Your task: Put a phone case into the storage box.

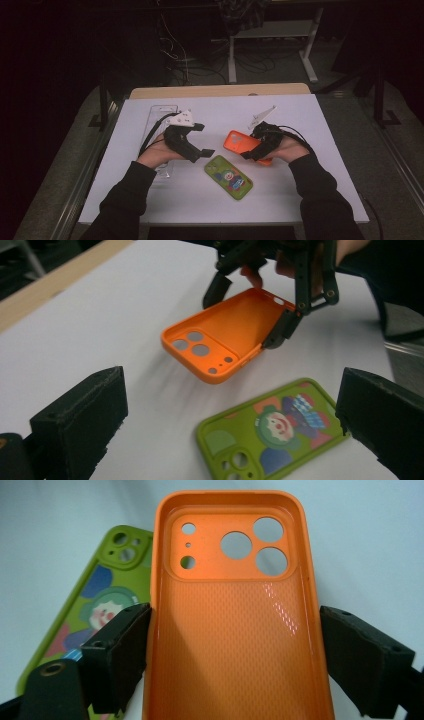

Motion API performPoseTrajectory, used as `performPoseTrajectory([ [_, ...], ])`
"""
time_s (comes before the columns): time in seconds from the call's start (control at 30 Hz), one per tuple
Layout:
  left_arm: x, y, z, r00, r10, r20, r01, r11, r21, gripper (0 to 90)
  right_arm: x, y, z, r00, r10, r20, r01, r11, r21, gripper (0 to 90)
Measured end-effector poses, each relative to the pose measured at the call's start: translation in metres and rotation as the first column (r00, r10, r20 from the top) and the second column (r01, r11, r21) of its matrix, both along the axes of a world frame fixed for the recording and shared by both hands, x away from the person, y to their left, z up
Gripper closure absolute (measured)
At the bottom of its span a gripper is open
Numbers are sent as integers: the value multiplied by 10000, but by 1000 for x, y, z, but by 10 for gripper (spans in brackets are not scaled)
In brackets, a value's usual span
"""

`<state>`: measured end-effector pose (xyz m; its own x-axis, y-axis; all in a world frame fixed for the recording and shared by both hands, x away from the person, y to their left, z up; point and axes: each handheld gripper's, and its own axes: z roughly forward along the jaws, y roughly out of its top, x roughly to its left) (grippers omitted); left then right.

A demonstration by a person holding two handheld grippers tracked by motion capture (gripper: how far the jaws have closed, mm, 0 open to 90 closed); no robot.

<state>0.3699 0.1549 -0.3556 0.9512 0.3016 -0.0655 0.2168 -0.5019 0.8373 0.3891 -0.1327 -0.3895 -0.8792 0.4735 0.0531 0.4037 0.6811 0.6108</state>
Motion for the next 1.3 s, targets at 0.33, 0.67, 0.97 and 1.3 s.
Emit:
performPoseTrajectory([
  [0.33,-12,-9,-7,9954,-953,68,943,9913,919,0,-15,12,-1,9881,1508,300,-1510,9885,53,147],
  [0.67,-19,-19,-12,9853,-1706,-74,1699,9746,1458,0,-30,30,3,9640,2642,295,-2643,9644,16,147],
  [0.97,-22,-27,-20,9716,-2365,-13,2308,9469,2238,0,-41,48,7,9384,3433,406,-3431,9392,-107,147],
  [1.3,-27,-34,-30,9646,-2615,-348,2607,9249,2766,0,-46,57,8,9206,3877,459,-3879,9217,-41,147],
])
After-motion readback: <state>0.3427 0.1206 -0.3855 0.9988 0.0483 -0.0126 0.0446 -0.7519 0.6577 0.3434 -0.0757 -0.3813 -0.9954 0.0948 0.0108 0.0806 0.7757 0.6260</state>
